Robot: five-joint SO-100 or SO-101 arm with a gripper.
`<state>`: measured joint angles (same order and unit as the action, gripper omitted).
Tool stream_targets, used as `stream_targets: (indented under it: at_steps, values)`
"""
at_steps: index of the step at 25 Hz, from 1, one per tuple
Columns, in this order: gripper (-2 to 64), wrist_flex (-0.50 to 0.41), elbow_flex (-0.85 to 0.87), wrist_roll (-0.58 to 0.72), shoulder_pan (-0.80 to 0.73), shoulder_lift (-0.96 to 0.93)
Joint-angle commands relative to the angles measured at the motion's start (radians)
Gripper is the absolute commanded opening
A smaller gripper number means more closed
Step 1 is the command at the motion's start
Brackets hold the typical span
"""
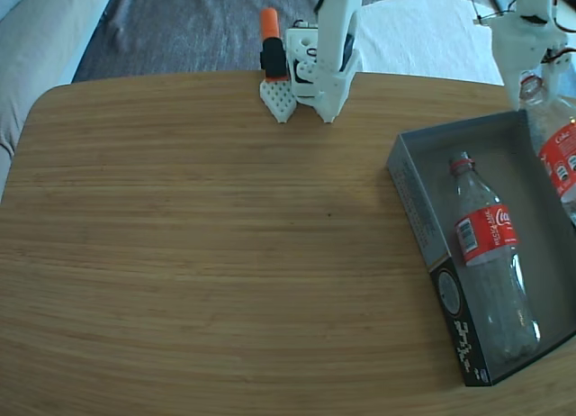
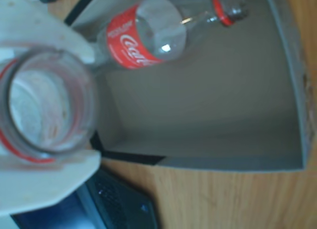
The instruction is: Grasp the bottles and put them in the box.
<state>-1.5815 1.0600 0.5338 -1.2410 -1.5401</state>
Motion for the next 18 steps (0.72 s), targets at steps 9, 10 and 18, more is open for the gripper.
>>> stream_targets:
  at_steps: [9,10,18]
  values:
    - [-0.3,0.098,-0.006,0.003,-0.009,0.133]
    - [-0.3,0.112,-0.006,0.003,-0.009,0.140]
    - [-0.3,0.135,-0.057,0.003,0.000,0.216]
